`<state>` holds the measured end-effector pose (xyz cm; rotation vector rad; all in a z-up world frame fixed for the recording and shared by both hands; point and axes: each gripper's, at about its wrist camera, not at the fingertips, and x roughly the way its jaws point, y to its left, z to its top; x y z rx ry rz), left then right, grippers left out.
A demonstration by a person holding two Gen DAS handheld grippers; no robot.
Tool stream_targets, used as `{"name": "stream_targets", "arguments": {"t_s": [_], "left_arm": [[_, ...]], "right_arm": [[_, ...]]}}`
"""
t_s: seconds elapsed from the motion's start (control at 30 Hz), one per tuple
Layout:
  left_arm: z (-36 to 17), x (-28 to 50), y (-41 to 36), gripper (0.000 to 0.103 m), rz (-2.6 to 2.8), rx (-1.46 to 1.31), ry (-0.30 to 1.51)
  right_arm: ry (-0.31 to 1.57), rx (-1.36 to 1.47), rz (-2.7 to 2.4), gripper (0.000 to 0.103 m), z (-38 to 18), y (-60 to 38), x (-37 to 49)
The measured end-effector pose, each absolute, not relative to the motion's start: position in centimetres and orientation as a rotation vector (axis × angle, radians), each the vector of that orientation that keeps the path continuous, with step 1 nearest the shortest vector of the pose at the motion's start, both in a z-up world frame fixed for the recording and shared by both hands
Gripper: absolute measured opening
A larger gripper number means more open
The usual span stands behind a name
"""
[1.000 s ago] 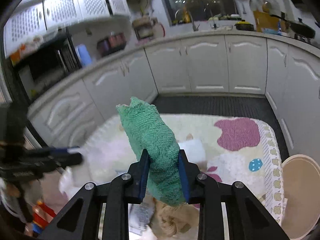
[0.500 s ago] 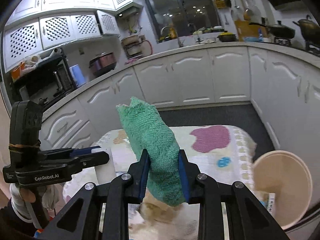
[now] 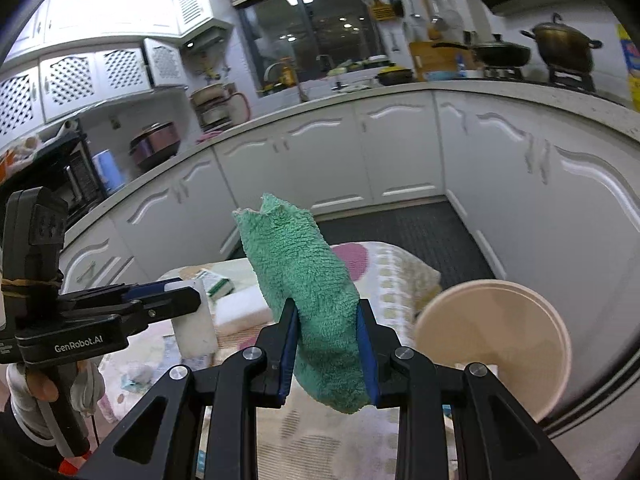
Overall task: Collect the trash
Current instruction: 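Carry the green towel and white cup over the beige bin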
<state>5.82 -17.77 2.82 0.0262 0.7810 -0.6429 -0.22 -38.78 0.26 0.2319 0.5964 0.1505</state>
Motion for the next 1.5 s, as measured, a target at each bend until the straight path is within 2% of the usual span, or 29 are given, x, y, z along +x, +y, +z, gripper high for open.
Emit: {"name": "stream_targets", "arguments": {"t_s": [0.57, 0.87, 1.5], "left_arm": [[-0.2, 7.9, -28.2, 0.034, -0.756, 0.058, 0.868], [-2.8, 9.5, -33.1, 0.034, -0.786, 0.051, 0.939], [-7.4, 11.3, -38.3, 0.035, -0.741, 0.109, 0.977]], "right_arm": [[0.629, 0.312, -0.039, 0.027, -2.8, -47.4, -2.3], [0.689, 0.377, -0.119, 0.027, -6.5, -51.2, -2.1], [0.817, 0.456, -0.234, 0.027, -12.5, -54.7, 0.6]]}}
